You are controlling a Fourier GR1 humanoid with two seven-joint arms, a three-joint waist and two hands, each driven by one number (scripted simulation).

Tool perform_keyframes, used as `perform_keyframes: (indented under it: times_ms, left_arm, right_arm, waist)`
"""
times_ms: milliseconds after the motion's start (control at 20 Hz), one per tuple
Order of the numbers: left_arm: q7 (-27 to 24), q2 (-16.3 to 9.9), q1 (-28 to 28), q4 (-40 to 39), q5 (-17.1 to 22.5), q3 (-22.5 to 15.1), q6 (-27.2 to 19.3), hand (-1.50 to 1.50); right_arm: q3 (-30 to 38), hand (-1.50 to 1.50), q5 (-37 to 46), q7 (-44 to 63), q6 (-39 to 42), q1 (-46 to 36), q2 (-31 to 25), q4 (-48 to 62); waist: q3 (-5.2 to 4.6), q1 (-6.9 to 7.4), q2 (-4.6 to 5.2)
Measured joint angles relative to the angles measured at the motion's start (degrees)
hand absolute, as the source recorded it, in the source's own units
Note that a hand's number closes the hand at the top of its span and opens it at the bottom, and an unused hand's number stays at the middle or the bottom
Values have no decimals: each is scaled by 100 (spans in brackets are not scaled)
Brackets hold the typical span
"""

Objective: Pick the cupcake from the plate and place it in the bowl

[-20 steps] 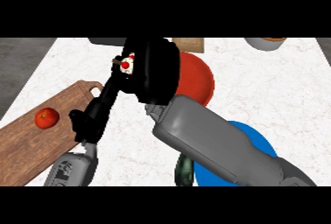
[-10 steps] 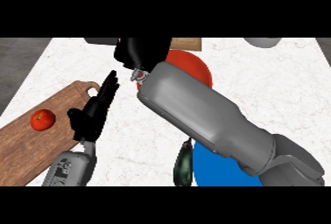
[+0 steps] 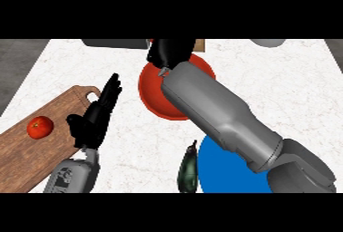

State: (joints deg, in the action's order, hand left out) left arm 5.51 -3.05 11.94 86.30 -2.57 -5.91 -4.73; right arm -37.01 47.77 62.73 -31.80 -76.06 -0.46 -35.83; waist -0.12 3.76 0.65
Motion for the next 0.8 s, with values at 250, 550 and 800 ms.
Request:
perform_keyframes:
  times_ms: [250, 550, 800]
  left_arm:
    - [-14, -29, 11, -24, 31, 72, 24, 0]
    - [-81, -83, -159, 77, 82, 132, 77, 0]
    - [-88, -37, -147, 38, 42, 103, 60, 0]
  right_arm:
    - [-11, 150, -91, -203, -289, 318, 3, 448]
    - [386, -150, -707, -599, -693, 914, 24, 638]
    - [778, -150, -1501, -1491, -882, 1318, 39, 442]
  waist:
    - [4, -50, 5]
    - [10, -66, 18]
    - [15, -109, 18]
